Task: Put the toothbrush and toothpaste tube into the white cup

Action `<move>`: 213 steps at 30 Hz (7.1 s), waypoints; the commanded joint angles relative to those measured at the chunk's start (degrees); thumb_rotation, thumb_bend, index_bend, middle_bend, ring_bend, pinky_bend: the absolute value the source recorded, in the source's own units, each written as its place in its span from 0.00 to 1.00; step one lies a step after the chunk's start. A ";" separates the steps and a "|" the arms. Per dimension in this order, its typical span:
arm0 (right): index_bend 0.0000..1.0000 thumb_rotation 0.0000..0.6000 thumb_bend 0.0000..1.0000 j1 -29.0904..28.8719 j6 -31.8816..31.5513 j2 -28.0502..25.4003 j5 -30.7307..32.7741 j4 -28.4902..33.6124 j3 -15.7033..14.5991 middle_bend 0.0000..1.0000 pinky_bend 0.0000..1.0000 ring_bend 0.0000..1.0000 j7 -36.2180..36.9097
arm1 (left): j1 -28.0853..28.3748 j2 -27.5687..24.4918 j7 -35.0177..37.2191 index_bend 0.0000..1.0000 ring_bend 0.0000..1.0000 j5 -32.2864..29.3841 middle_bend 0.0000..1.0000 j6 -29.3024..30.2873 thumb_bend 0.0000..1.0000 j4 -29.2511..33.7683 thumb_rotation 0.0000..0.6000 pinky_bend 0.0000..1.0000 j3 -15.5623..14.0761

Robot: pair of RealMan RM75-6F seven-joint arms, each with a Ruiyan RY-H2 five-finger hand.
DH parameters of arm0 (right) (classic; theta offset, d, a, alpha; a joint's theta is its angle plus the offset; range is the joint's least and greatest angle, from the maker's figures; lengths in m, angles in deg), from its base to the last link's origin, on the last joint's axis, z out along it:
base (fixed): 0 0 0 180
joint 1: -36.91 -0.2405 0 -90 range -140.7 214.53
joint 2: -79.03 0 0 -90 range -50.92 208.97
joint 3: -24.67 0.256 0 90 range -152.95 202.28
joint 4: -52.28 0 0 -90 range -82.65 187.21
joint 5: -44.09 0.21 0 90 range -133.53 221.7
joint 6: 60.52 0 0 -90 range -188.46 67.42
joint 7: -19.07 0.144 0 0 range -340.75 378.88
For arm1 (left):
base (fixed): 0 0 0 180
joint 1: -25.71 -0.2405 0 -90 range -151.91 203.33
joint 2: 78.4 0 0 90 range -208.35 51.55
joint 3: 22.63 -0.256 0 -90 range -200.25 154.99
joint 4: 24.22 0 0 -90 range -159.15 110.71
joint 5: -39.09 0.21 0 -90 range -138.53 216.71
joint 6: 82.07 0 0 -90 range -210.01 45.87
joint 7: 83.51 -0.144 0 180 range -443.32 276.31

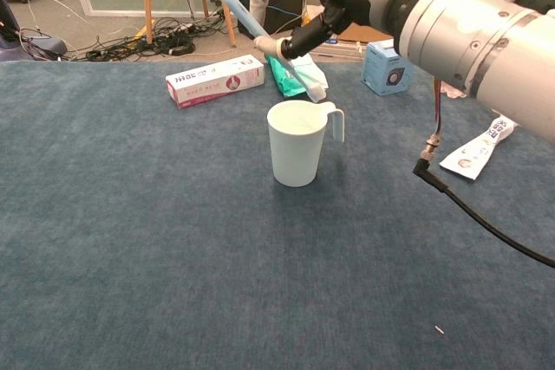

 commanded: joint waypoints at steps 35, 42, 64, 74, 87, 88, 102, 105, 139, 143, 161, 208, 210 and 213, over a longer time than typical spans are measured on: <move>0.63 1.00 0.32 -3.02 -1.45 10.14 -12.01 -29.44 -4.38 0.00 0.04 0.00 40.91 | -0.46 -0.61 0.53 0.25 0.09 -0.07 0.14 0.22 0.00 0.33 1.00 0.09 -0.10; 0.54 1.00 0.29 -2.77 -0.65 10.64 -11.93 -32.35 -5.40 0.00 0.04 0.00 43.58 | -0.44 -0.54 0.35 0.25 0.09 -0.15 0.14 0.11 0.00 0.26 1.00 0.09 -0.11; 0.11 1.00 0.20 1.92 -6.50 -2.69 -14.22 -19.55 -7.24 0.00 0.04 0.00 21.61 | -0.19 -0.31 -0.46 0.25 0.09 -0.75 0.14 -0.60 0.00 0.05 1.00 0.09 -0.06; 0.19 1.00 0.21 8.58 -5.99 -21.05 6.43 2.67 -5.44 0.00 0.04 0.00 -22.14 | 0.17 0.32 -2.01 0.25 0.09 -1.00 0.14 -1.08 0.00 0.08 1.00 0.09 -0.04; 0.19 1.00 0.22 7.12 -4.41 -24.07 24.40 0.08 -7.99 0.00 0.04 0.00 -41.86 | 0.35 0.47 -2.33 0.25 0.09 -1.53 0.14 -1.40 0.00 0.01 1.00 0.09 0.10; 0.19 1.00 0.22 6.87 -3.94 -23.78 25.42 -0.77 -8.32 0.00 0.04 0.00 -42.66 | 0.34 0.46 -2.31 0.25 0.09 -1.50 0.14 -1.37 0.00 0.02 1.00 0.09 0.10; 0.22 1.00 0.23 4.71 5.66 -16.22 28.68 -15.58 -12.79 0.00 0.04 0.00 -40.57 | 0.36 0.53 -2.58 0.25 0.09 -1.67 0.14 -1.41 0.00 0.03 1.00 0.09 0.09; 0.23 1.00 0.23 4.54 7.35 -14.58 27.77 -18.22 -13.55 0.00 0.04 0.00 -39.04 | 0.31 0.47 -2.47 0.25 0.09 -1.59 0.14 -1.34 0.00 0.04 1.00 0.09 0.06; 0.34 1.00 0.26 2.77 16.83 -1.90 20.88 -38.97 -16.26 0.00 0.04 0.00 -32.17 | 0.19 0.14 -1.58 0.25 0.09 -1.82 0.14 -1.43 0.00 -0.02 1.00 0.09 0.10; 0.37 1.00 0.26 2.72 17.37 -0.96 20.84 -40.30 -16.22 0.00 0.04 0.00 -32.38 | 0.18 0.08 -1.39 0.25 0.09 -1.91 0.14 -1.42 0.00 -0.02 1.00 0.09 0.15; 0.58 1.00 0.26 4.36 15.85 -1.83 18.36 -35.88 -16.87 0.00 0.04 0.00 -31.89 | 0.11 0.17 -1.73 0.25 0.09 -1.59 0.14 -1.15 0.00 0.04 1.00 0.10 0.08; 0.64 1.00 0.28 8.36 2.94 -22.74 18.26 -0.75 -7.83 0.01 0.04 0.00 -23.99 | 0.14 0.22 -2.08 0.25 0.09 -1.90 0.14 -1.33 0.00 0.15 1.00 0.10 0.11; 0.64 1.00 0.28 8.32 2.36 -23.67 18.78 0.92 -7.68 0.01 0.04 0.00 -24.37 | 0.15 0.21 -2.07 0.25 0.09 -1.94 0.14 -1.39 0.00 0.14 1.00 0.10 0.10; 0.64 1.00 0.29 8.20 2.09 -24.39 19.39 2.19 -7.58 0.01 0.04 0.00 -24.27 | 0.19 0.23 -2.04 0.25 0.09 -1.99 0.14 -1.47 0.00 0.08 1.00 0.10 0.12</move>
